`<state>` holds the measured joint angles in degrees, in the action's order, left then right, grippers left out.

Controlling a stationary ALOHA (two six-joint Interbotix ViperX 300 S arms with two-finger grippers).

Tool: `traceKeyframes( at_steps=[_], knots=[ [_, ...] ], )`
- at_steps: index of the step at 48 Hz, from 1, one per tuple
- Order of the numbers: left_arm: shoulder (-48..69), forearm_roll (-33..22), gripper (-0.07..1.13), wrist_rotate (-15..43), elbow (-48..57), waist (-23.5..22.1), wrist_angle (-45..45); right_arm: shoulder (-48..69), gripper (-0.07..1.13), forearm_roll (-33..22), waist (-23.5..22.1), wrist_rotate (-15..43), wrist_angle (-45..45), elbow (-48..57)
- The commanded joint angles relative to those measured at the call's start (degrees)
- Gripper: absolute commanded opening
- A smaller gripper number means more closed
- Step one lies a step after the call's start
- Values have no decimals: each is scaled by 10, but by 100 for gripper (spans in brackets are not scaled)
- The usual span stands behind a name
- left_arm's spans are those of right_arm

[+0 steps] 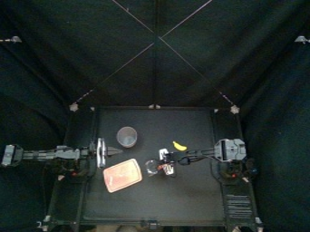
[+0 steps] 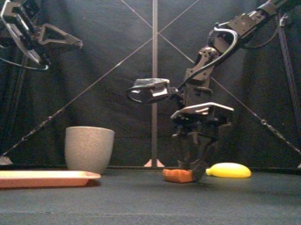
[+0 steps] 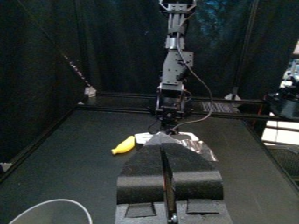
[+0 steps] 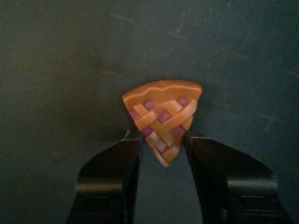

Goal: Pick the pie then place it on the pink plate
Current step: Place pie on the pink plate

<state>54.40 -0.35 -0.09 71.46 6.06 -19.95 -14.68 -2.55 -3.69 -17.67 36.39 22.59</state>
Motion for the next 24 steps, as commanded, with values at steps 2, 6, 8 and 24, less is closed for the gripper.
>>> traceKeyframes(
  at_steps=[2, 6, 8, 24],
  knots=[
    [-2, -7, 1, 1, -8, 2, -5, 11, 64, 2, 0, 2, -4, -22],
    [-2, -11, 1, 1, -8, 1, -5, 16, 64, 6, 4, 3, -6, -33],
    [-2, -11, 1, 1, -8, 1, -5, 18, 64, 10, 7, 3, -7, -40],
    [-3, -11, 1, 2, -11, 2, -7, 23, 64, 50, 43, 3, -31, -135]
  ],
)
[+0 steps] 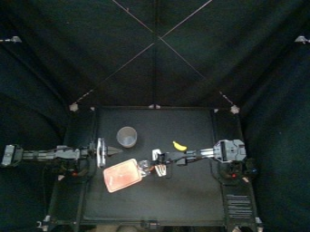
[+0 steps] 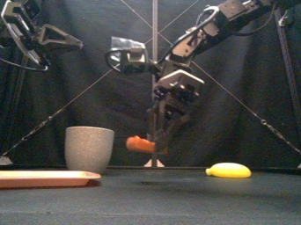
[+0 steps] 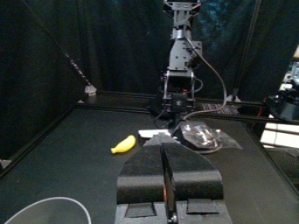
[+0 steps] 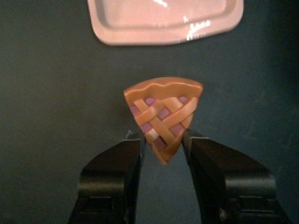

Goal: Pick the pie then place it on the pink plate
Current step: Place pie on the pink plate

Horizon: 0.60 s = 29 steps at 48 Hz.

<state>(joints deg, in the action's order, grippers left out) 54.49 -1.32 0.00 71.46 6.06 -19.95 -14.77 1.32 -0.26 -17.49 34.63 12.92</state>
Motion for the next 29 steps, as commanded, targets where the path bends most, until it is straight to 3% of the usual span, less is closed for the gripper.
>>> traceKeyframes(
  at_steps=[1, 29],
  knots=[
    [-3, -2, 1, 1, -11, 2, -7, 22, 64, 12, 11, 1, -17, -46],
    [-3, -1, 1, 3, -11, 3, -23, -147, 69, 34, 11, 13, -74, -249]
  ],
)
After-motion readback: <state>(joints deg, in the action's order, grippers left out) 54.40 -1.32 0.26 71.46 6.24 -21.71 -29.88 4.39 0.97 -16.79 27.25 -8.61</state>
